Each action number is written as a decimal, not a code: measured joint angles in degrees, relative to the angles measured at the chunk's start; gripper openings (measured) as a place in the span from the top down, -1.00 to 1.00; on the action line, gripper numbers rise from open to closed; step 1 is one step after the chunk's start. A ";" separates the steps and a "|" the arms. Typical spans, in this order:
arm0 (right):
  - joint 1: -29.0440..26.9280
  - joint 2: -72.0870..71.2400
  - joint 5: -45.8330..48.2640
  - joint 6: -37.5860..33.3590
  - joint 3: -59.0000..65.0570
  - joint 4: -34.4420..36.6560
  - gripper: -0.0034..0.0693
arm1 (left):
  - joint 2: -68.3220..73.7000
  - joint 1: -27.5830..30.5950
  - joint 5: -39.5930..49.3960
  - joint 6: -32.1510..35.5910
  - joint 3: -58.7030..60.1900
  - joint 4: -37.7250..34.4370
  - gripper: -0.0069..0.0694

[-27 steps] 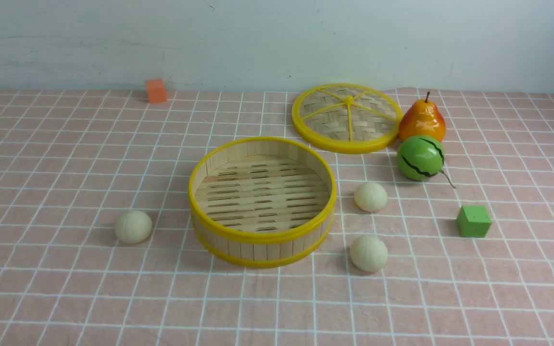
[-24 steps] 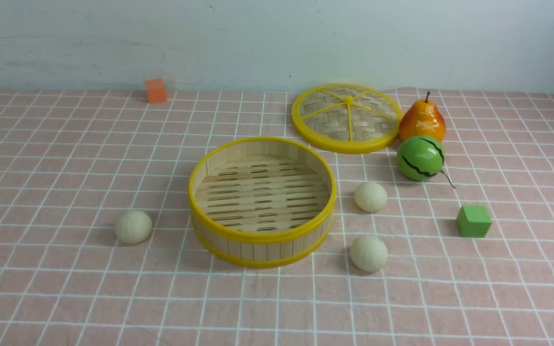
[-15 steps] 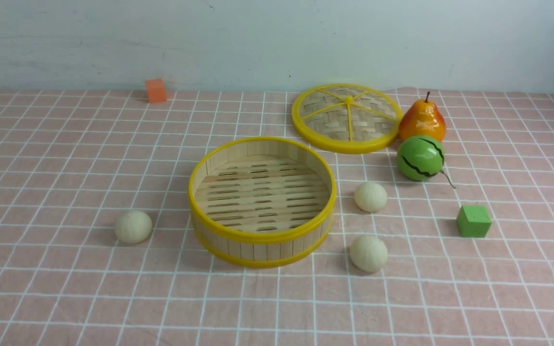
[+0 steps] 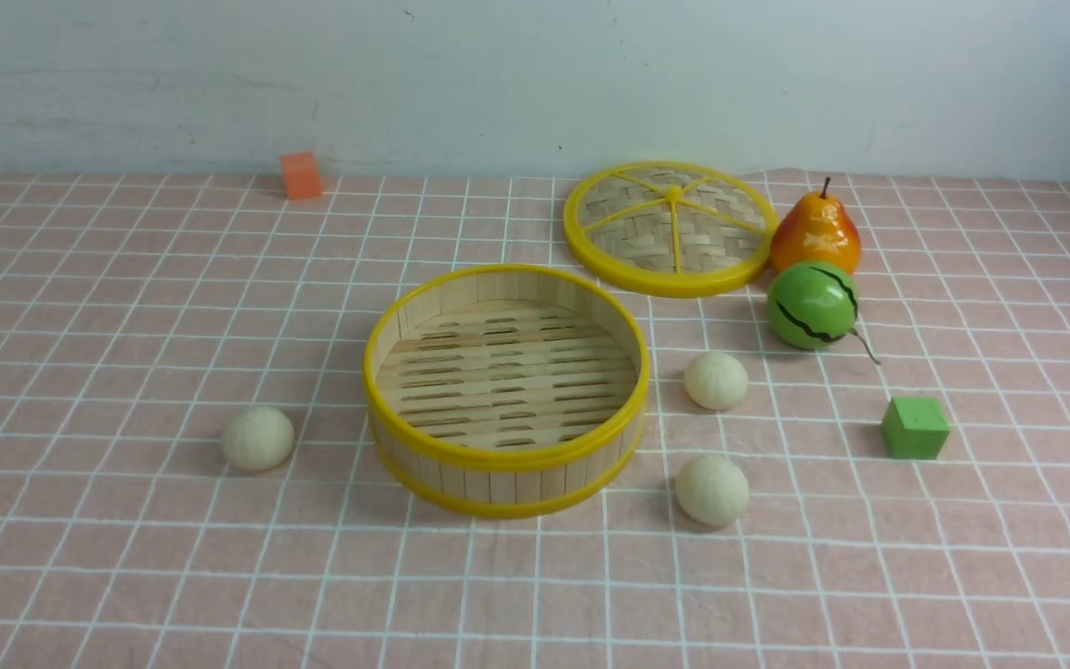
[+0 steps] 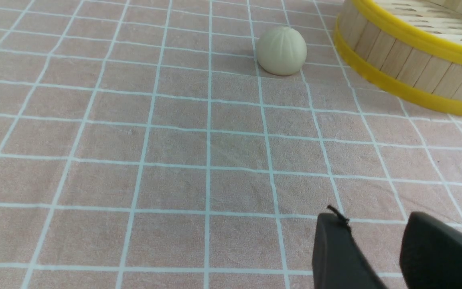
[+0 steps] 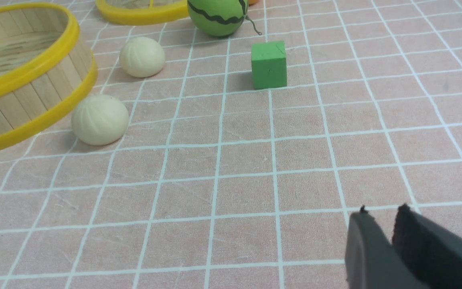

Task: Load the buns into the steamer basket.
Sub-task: Use the left arm to grab a steamed stuffed bun

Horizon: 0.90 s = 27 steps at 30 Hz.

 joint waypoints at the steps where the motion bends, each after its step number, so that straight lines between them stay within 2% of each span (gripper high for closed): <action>1: 0.00 0.00 0.00 0.00 0.00 -0.11 0.60 | 0.00 0.00 0.00 0.00 0.00 0.00 0.20; 8: 0.00 0.00 -0.72 0.00 0.00 -0.49 0.58 | 0.00 0.00 -1.61 0.00 0.00 -0.21 0.20; 13: 0.00 0.00 -4.59 0.00 0.55 -0.76 0.57 | 0.00 0.00 -8.11 0.00 0.00 -2.13 0.20; 16: 0.00 0.00 -13.23 0.00 0.69 -0.82 0.55 | 0.00 0.00 -19.12 0.00 0.00 -3.38 0.20; 17: 0.00 0.00 -13.85 0.00 0.69 -0.82 0.55 | 0.00 0.00 -19.12 0.00 0.00 -3.38 0.20; 19: 0.00 0.00 -22.61 -0.21 0.69 -1.22 0.54 | 0.00 0.00 -26.11 0.00 0.00 -3.56 0.20; 23: 0.00 0.00 -30.90 0.36 0.69 -1.27 0.53 | 0.00 0.00 -33.48 -0.08 0.00 -4.09 0.20; 26: 0.00 0.00 -35.79 4.34 0.69 -0.74 0.53 | 0.00 0.00 -39.31 -2.49 0.06 -5.03 0.20; 27: 0.00 0.00 -39.56 8.13 0.69 0.35 0.52 | 0.00 0.00 -43.23 -6.42 0.06 -5.86 0.20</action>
